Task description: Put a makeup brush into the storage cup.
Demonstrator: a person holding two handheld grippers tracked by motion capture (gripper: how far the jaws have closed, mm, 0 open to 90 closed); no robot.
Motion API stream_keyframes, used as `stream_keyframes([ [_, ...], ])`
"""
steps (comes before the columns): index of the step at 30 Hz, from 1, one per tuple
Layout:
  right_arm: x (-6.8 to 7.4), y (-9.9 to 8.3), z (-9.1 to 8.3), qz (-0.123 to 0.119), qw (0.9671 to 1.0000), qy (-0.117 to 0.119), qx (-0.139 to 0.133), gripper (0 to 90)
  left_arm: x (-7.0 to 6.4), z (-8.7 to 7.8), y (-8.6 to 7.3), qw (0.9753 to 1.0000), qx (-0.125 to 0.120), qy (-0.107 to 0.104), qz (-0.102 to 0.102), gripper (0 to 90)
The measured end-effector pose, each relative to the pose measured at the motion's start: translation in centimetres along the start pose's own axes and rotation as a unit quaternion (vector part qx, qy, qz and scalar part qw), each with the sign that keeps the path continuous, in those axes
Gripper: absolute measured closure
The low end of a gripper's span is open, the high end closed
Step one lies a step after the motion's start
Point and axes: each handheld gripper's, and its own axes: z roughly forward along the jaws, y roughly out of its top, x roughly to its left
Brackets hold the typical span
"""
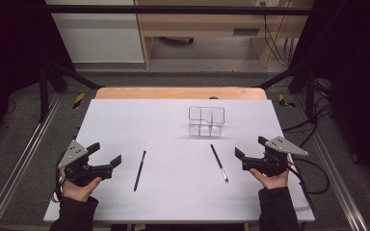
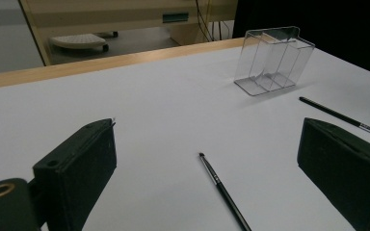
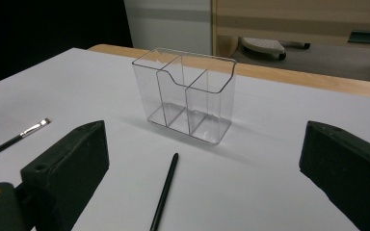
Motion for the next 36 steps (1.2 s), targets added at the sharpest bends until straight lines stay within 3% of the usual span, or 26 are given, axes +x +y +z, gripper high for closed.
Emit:
stream_keyframes([
  [8,-0.1,0.1,-0.2,0.000,1.0000,0.001,0.006,4.7,0.1,-0.1,-0.2,1.0000,0.003,0.006,-0.001,5.7],
  [21,0.5,0.8,0.0,-0.008,0.9992,-0.006,0.040,7.2,0.2,-0.1,-0.3,1.0000,0.006,0.007,-0.003,5.9],
  [36,2.0,0.6,2.5,-0.021,0.9946,-0.008,0.101,11.6,0.3,-0.1,-0.3,1.0000,0.005,0.006,-0.005,6.8],
])
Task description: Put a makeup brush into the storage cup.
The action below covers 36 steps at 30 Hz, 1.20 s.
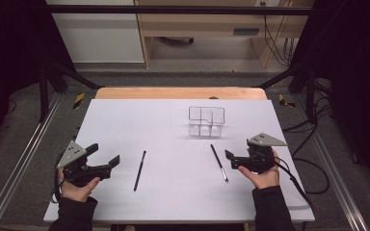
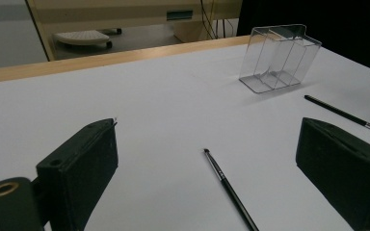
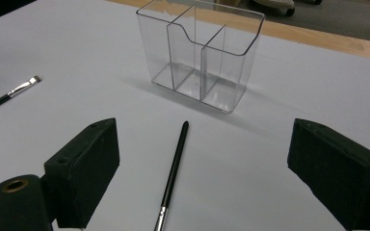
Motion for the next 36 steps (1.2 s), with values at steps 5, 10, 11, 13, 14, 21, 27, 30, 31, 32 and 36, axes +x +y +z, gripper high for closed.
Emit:
stream_keyframes([
  [5,0.4,0.0,0.7,-0.002,0.9999,0.002,0.013,13.8,0.0,0.1,0.0,1.0000,0.001,0.000,0.000,6.9],
  [10,0.6,-0.1,1.7,-0.006,0.9996,0.005,0.029,15.6,0.0,0.1,0.0,1.0000,0.002,-0.001,0.000,7.0],
  [11,0.7,-0.2,1.9,-0.005,0.9994,0.005,0.033,15.6,0.0,0.1,0.0,1.0000,0.002,-0.001,0.001,7.1],
  [13,0.8,-0.3,2.4,-0.005,0.9992,0.005,0.040,16.8,-0.1,0.2,-0.1,1.0000,0.003,-0.001,0.002,7.3],
  [14,0.9,-0.4,2.7,-0.006,0.9989,0.006,0.046,17.2,-0.1,0.3,-0.1,1.0000,0.004,-0.001,0.002,7.3],
  [21,1.3,-0.8,4.5,-0.011,0.9970,0.009,0.076,21.1,-0.2,0.6,-0.3,0.9999,0.011,-0.001,0.004,7.3],
  [27,1.6,-1.4,5.9,-0.016,0.9948,0.010,0.100,23.5,-0.2,0.5,-0.2,0.9999,0.011,-0.001,0.007,7.4],
  [30,1.6,-1.6,6.3,-0.018,0.9938,0.010,0.109,24.9,-0.2,0.6,-0.3,0.9999,0.013,-0.003,0.007,7.5],
  [31,1.7,-1.8,6.6,-0.017,0.9932,0.009,0.115,25.3,-0.2,0.6,-0.3,0.9999,0.014,-0.003,0.008,7.7],
  [32,1.7,-1.8,6.7,-0.016,0.9931,0.009,0.116,25.7,-0.2,0.6,-0.3,0.9999,0.015,-0.003,0.009,7.7],
  [36,1.8,-2.2,7.6,-0.019,0.9907,0.008,0.135,28.1,-0.4,0.8,-0.3,0.9997,0.019,-0.004,0.014,7.9],
])
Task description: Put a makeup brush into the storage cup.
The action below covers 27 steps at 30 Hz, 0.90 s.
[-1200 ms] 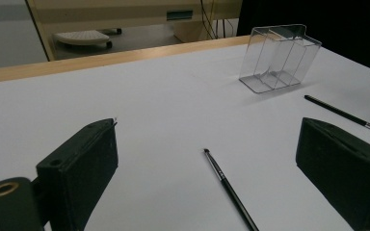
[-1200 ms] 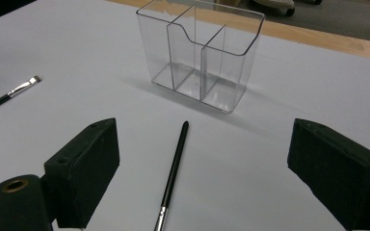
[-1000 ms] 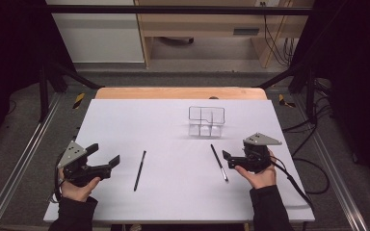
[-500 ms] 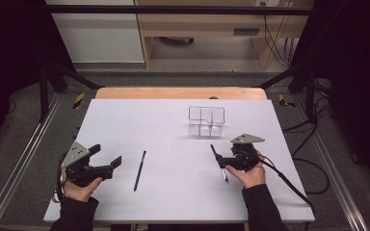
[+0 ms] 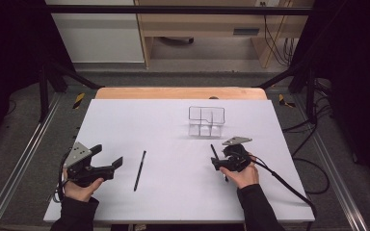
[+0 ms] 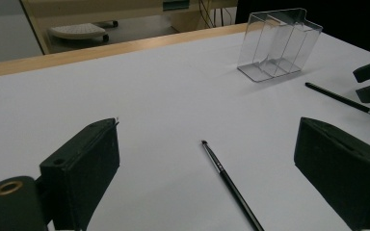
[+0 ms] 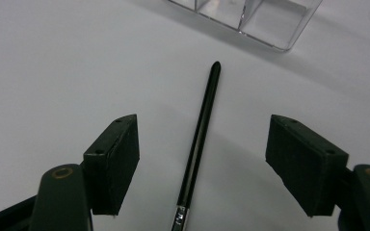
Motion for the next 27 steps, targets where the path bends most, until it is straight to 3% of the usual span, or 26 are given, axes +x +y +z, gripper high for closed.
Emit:
stream_keyframes([
  [8,0.1,-0.3,0.9,-0.009,0.9997,-0.001,0.022,34.0,-0.2,0.1,0.0,1.0000,0.004,-0.001,0.004,8.1],
  [10,0.1,-0.3,1.0,-0.009,0.9996,0.001,0.026,40.0,-0.2,0.1,0.0,1.0000,0.005,-0.001,0.005,8.1],
  [20,0.2,-0.4,1.5,-0.004,0.9989,0.009,0.046,51.2,-0.3,0.2,0.0,0.9999,0.009,-0.004,0.008,8.5],
  [27,0.3,-0.5,1.4,-0.010,0.9990,-0.001,0.045,59.9,-0.2,0.3,-0.1,0.9999,0.011,-0.004,0.007,9.3],
])
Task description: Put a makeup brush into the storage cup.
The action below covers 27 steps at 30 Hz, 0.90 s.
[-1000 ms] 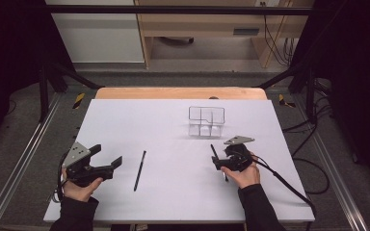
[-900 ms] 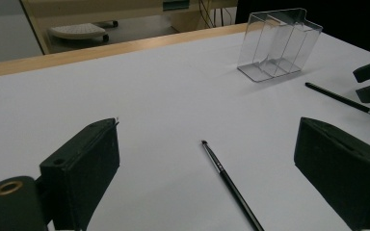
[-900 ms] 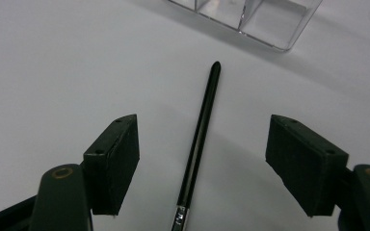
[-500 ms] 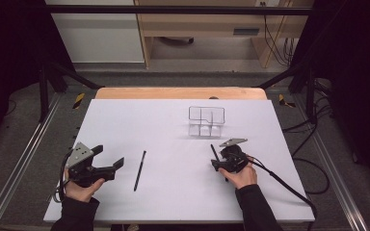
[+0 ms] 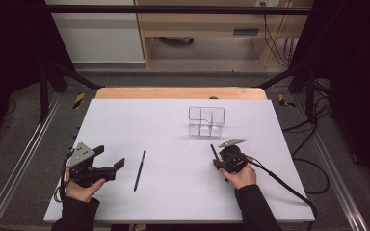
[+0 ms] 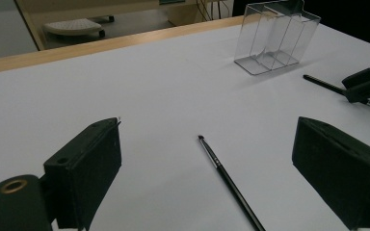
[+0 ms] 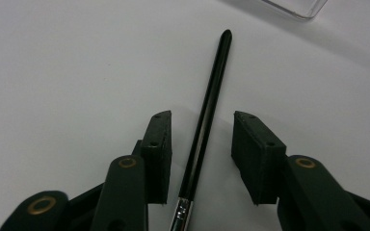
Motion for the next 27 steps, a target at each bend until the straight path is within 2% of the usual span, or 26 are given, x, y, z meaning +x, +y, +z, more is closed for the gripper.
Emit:
stream_keyframes([
  [14,0.00,-0.03,-0.18,-0.004,1.0000,0.005,0.004,79.8,-0.01,-0.08,0.03,1.0000,-0.001,0.000,-0.001,10.0],
  [23,-0.04,0.01,-0.21,-0.008,0.9999,0.007,0.006,81.8,0.02,-0.16,0.07,1.0000,-0.003,0.000,-0.002,10.3],
  [27,-0.05,-0.02,-0.22,-0.019,0.9998,0.007,0.007,83.6,0.00,-0.12,0.04,1.0000,-0.001,-0.001,-0.001,10.4],
])
